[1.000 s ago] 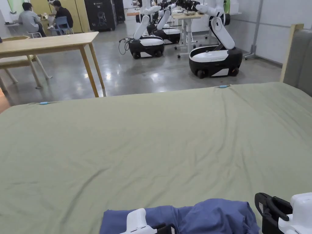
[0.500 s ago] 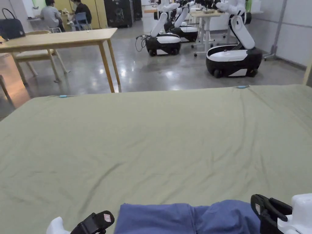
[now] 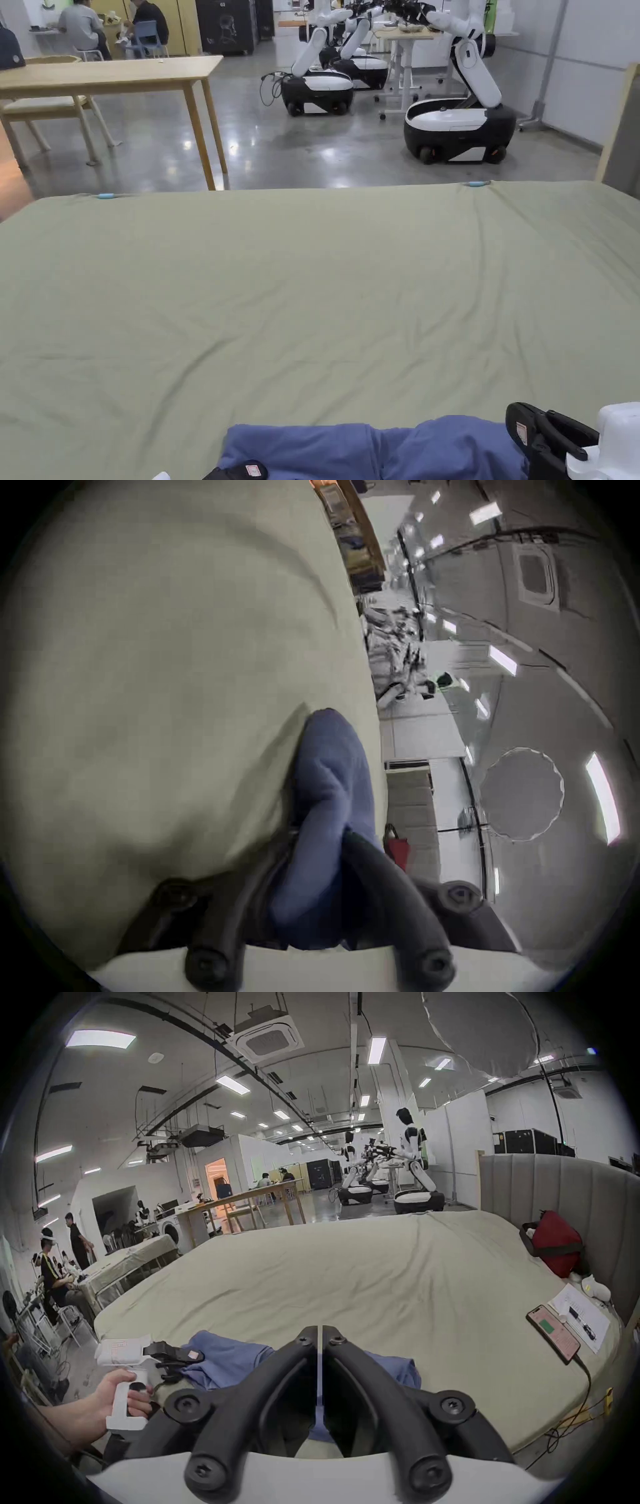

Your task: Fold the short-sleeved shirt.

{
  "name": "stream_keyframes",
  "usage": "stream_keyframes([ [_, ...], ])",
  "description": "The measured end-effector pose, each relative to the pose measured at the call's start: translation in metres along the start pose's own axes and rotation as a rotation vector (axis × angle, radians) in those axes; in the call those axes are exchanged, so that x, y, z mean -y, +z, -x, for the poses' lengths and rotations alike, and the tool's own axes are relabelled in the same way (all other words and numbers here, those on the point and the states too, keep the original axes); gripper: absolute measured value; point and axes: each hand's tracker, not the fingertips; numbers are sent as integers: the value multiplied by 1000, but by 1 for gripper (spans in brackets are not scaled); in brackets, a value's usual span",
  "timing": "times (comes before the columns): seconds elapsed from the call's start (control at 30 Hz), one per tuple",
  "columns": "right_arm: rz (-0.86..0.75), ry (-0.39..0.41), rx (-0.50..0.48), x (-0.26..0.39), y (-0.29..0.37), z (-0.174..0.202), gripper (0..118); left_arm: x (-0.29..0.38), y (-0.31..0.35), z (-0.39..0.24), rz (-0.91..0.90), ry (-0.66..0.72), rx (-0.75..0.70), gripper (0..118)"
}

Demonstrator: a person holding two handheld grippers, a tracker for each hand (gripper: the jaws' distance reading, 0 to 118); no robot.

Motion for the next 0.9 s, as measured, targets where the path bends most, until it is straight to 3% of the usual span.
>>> stream_keyframes([
  [0.17,2,32,15,-3,2,-1,3,-15,23,-38,-90,-210,-61,9],
  [0.37,-10,45,8,-7,-1,0,3,-24,47,-122,-221,-751,-305,9],
  [0.57,-6,41,-2,-2,1,-1,3,87,-22,-198,-201,-1377,-402,9],
  [0.67,-6,46,18,3,7,-8,3,152,-71,-202,-87,-1526,-380,9],
  [0.8,-22,15,50,6,20,-25,3,215,-127,-169,63,-1801,-504,9],
  [0.9,-23,12,64,7,24,-34,3,223,-139,-143,114,-1870,-543,19],
])
